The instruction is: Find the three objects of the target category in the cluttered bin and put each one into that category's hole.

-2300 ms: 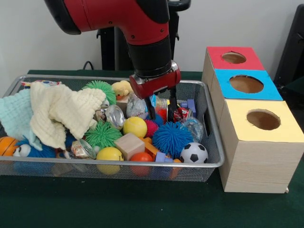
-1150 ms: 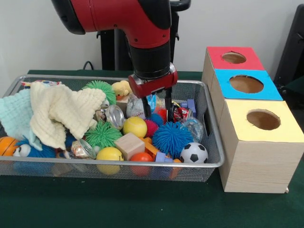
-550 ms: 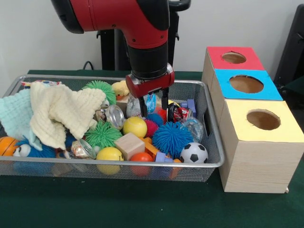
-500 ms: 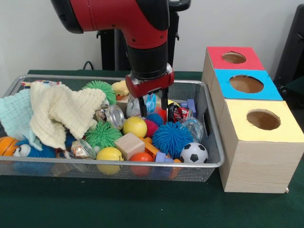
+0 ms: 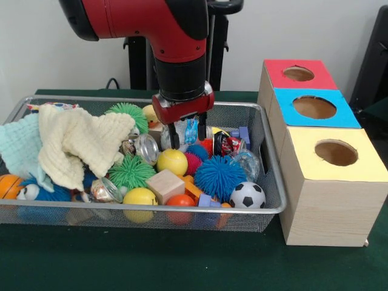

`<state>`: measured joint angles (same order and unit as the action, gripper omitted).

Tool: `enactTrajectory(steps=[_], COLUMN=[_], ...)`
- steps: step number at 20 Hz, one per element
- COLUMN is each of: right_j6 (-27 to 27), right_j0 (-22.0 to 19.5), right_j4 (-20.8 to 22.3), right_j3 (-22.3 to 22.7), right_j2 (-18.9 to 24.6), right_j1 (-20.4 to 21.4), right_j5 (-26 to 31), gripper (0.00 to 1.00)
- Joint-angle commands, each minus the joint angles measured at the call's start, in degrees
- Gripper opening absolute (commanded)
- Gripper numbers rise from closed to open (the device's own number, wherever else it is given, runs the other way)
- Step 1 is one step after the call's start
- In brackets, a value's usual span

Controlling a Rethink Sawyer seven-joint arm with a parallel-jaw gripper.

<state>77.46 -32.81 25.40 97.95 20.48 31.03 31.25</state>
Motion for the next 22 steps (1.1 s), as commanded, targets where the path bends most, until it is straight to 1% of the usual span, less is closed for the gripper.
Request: enactTrajectory(steps=[1,4,7,13,15,18,22], right_j6=[3.46,3.38,2.84,1.76,0.75,-1.26,-6.15], right_j0=[0.52,0.75,0.55,0.43,-0.01,-1.01,-4.25], right_j4=[3.77,3.92,4.29,6.17,6.58,6.75,7.57], right_j3=[-2.66,-3.21,-4.06,-7.28,-8.67,-11.08,-11.86], right_j2=[-1.36,-1.96,-2.18,-3.97,-3.86,-3.70,-1.68], right_j1=[-0.63,-0.21,-0.90,-1.97,-2.08,-1.34,0.03], right_j5=[-3.49,-2.99,-3.41,-3.48,-2.68,0.30,2.47], gripper=[1.00,1.00,1.00,1.00,1.00,1.00,1.00])
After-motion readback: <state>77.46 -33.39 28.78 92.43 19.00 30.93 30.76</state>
